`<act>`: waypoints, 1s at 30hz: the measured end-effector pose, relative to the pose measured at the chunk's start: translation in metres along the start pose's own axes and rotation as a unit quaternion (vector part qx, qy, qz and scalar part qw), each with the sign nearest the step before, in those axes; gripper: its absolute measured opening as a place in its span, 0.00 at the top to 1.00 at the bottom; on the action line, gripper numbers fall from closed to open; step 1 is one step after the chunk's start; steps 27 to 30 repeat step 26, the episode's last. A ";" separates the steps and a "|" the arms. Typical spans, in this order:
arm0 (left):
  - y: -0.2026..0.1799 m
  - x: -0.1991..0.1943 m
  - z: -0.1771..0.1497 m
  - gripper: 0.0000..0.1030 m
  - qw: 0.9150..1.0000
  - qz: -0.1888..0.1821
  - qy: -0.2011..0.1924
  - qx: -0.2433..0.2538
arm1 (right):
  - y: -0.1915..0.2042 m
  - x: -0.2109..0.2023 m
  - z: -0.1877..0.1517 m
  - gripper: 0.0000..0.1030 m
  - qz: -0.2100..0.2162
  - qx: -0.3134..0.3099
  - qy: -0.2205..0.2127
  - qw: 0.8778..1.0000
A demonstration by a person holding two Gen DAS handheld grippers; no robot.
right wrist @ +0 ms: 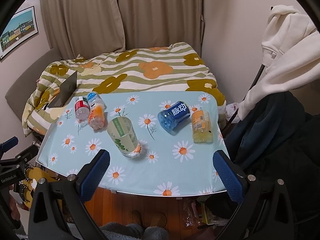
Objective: Flip cup upright
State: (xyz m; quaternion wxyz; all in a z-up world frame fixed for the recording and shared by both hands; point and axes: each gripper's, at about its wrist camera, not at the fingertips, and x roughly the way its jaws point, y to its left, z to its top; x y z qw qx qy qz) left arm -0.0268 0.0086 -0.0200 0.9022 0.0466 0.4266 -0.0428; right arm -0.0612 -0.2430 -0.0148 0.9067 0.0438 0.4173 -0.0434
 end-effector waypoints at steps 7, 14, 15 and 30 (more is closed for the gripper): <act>0.000 0.000 0.002 0.00 1.000 0.002 0.001 0.001 | 0.000 0.000 0.001 0.00 0.000 0.000 0.000 1.000; 0.001 0.000 0.008 0.00 1.000 0.002 0.001 -0.002 | 0.000 0.001 0.000 0.00 0.000 0.000 0.000 1.000; 0.001 0.001 0.009 0.00 1.000 0.005 0.001 -0.003 | 0.000 0.001 0.001 0.00 0.000 0.000 0.000 1.000; 0.003 0.011 0.016 0.00 1.000 0.011 0.000 -0.010 | 0.000 0.004 0.003 0.00 0.003 -0.002 0.000 1.000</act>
